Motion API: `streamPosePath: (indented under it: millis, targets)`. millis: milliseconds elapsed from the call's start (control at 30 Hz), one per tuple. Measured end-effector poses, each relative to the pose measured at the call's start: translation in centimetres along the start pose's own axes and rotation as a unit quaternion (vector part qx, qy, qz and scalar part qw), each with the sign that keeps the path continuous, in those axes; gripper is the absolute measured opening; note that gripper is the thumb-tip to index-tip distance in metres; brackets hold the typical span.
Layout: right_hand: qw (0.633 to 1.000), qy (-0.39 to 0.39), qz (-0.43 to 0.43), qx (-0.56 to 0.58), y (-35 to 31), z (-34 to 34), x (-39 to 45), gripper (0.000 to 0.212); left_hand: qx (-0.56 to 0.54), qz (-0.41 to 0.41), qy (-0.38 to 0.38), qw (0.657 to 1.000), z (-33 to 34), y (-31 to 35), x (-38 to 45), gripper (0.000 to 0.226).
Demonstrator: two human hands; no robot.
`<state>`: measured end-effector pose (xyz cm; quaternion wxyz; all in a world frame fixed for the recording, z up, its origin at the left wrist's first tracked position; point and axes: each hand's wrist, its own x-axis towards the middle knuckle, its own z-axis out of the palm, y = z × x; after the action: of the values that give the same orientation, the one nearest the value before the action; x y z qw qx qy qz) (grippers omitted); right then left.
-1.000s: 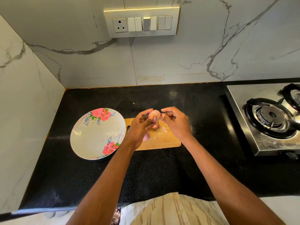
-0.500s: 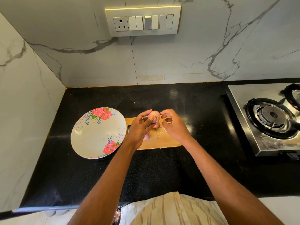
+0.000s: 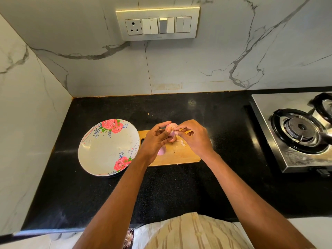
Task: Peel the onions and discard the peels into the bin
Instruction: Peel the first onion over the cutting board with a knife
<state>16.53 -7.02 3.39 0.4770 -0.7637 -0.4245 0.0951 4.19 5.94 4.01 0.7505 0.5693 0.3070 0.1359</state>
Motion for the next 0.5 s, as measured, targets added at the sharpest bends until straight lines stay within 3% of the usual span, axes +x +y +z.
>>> streamPosePath:
  millis: [500]
  targets:
    - [1.0,-0.013,-0.021,-0.013,-0.16,-0.05,0.16,0.015,0.002,-0.012,-0.012,1.0,0.04,0.32,0.08,0.03]
